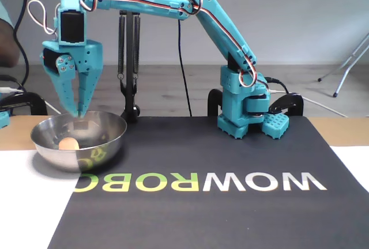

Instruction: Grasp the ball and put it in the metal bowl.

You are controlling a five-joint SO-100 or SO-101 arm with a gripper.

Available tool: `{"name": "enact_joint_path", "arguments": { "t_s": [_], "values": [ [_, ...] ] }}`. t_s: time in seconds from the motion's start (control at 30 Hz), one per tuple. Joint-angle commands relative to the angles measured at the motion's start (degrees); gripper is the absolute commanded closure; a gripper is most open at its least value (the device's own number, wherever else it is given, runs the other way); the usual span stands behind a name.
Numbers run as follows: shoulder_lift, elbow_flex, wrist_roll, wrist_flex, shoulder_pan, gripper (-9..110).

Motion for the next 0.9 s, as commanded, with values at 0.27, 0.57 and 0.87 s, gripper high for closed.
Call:
{"name": "enact_joint_path", "arguments": {
  "t_s": [0.27, 0.57, 0.87],
  "values": [
    [1.14, -2.20, -0.26, 0.00, 0.18, 102],
    [2.64, -1.85, 0.18, 0.35, -0.44, 102],
    [5.89, -1.49, 0.26, 2.90, -4.04, 102]
  ]
}}
